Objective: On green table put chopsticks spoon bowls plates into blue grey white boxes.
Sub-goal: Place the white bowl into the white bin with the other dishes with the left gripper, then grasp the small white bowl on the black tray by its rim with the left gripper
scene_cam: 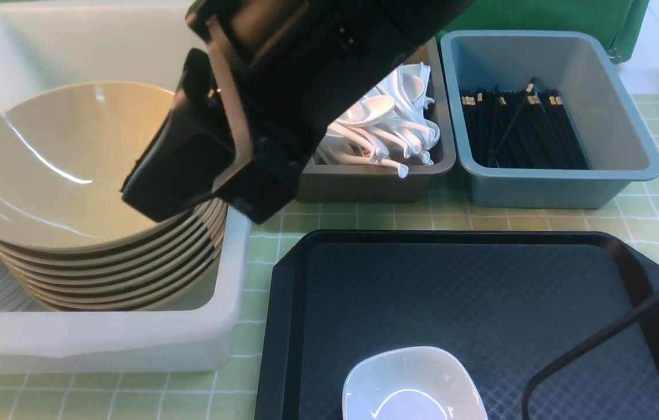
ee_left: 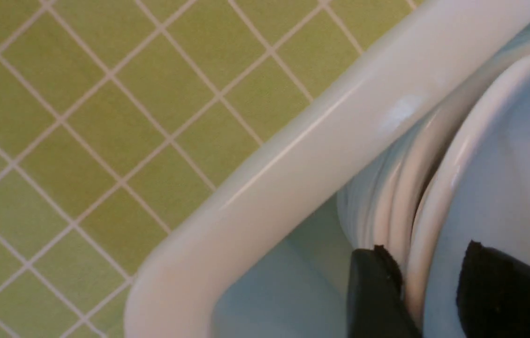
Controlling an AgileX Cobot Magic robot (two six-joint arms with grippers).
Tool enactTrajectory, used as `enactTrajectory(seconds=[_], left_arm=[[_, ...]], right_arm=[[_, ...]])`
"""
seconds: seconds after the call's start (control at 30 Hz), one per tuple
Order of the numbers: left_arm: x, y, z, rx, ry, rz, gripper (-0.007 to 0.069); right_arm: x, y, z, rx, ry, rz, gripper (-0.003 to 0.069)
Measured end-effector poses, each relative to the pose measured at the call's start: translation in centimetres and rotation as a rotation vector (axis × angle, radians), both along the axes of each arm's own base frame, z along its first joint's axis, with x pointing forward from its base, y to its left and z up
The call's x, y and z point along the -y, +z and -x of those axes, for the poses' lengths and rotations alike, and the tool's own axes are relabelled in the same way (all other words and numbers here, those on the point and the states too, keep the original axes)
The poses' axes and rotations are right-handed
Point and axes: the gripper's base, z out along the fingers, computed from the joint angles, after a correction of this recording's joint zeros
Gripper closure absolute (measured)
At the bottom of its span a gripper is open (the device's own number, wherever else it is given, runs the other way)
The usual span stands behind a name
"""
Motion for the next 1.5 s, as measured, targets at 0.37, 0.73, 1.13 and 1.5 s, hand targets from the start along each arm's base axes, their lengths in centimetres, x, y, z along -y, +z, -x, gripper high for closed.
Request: enactTrajectory(seconds=[0.37, 0.73, 1.13, 1.5], left_arm=[[2.0, 4.2, 2.1, 0.031, -0.018, -0.125, -0.0036], [19.7, 10.6, 6.1, 0.502, -0.97, 0.192, -0.0016], [33.8, 1.2, 5.0, 0.136, -1.46, 0.367, 0.0053], [39.4, -9.4, 1.6, -0.194, -1.417, 0.369, 0.0053]], right_arm=[[3.7, 2.6, 0.2, 0.088, -0.153, 0.039, 0.0603], [12.7, 3.2, 3.3, 0.167, -0.403, 0.143, 0.0587], [18.1, -3.3, 10.4, 0.146, -0.497, 0.101, 0.0575], [19.6, -2.6, 12.5, 0.15, -0.535, 0.039, 0.056]])
